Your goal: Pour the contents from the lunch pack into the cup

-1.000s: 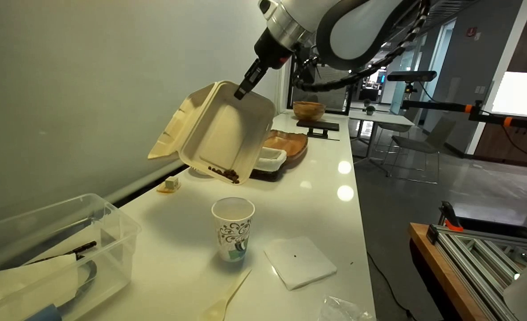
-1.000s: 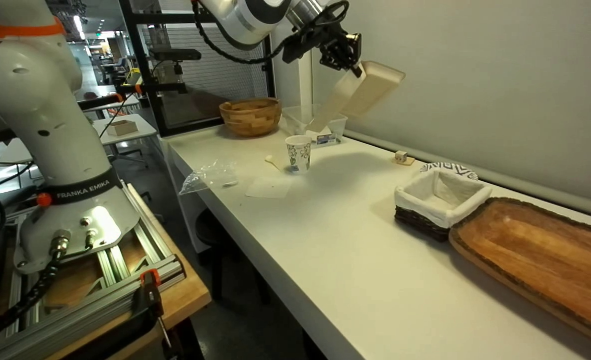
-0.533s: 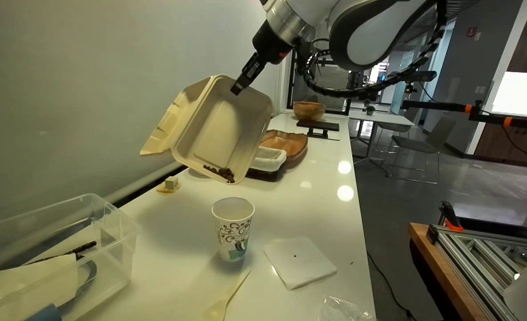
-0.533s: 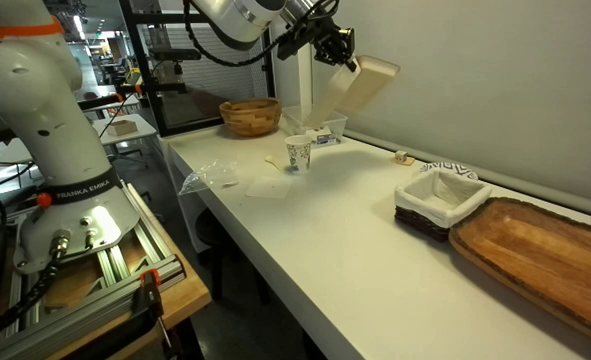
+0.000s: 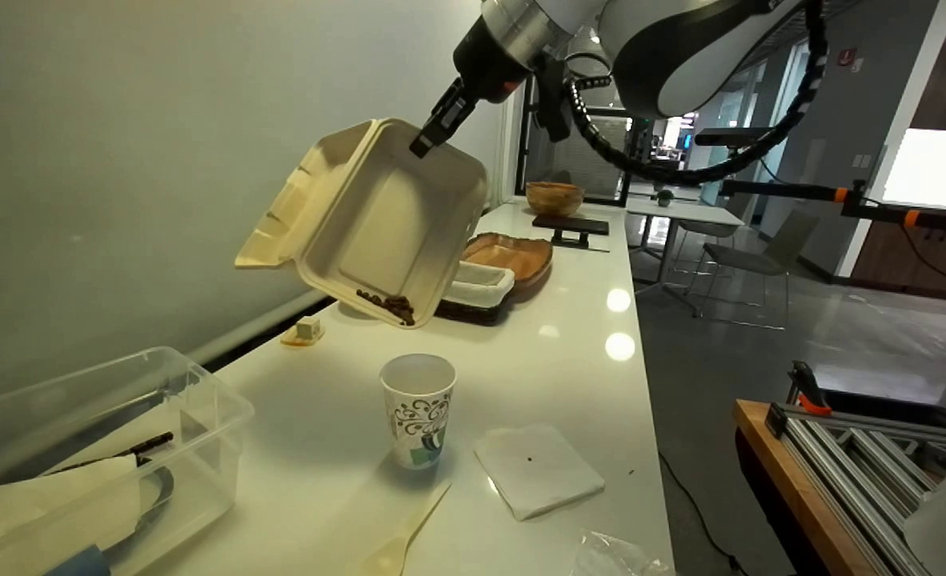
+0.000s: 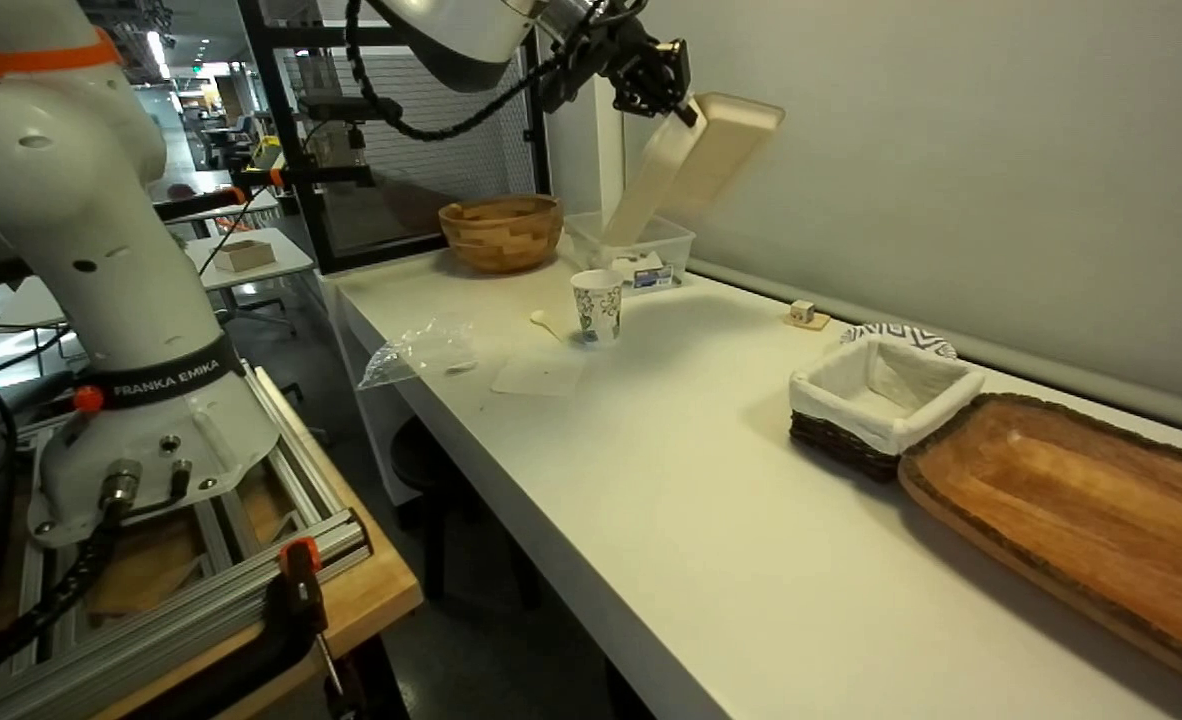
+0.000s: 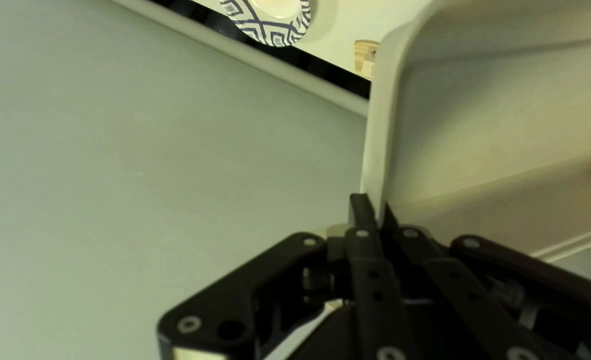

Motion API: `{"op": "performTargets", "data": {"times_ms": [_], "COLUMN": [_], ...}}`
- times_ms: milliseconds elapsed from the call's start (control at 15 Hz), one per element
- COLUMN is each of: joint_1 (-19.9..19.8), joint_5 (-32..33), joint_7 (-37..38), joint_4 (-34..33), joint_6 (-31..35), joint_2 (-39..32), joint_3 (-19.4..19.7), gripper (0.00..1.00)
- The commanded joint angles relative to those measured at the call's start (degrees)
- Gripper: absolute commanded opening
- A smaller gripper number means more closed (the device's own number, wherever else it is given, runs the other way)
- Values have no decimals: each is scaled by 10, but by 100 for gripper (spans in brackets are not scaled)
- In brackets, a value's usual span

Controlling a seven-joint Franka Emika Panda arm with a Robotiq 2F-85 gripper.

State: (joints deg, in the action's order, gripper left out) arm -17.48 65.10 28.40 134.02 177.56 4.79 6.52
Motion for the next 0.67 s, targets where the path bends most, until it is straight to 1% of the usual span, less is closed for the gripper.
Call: {"op": "performTargets", "data": {"times_ms": [0, 267, 333, 400, 467, 600], "joint_1": [-9, -1, -1, -2, -1, -1], "joint_5": [110, 218, 264, 201, 227, 242], "joint_7": [118, 243, 291, 217, 248, 267], "joint_4": [2, 6, 1, -3, -3, -4], "joint_6": [-41, -88, -109, -76, -89, -95], "joint_2": [23, 27, 29, 16, 17, 18], "joint_3": [-24, -45, -52, -40, -46, -50], "gripper": [1, 1, 1, 3, 3, 3]}}
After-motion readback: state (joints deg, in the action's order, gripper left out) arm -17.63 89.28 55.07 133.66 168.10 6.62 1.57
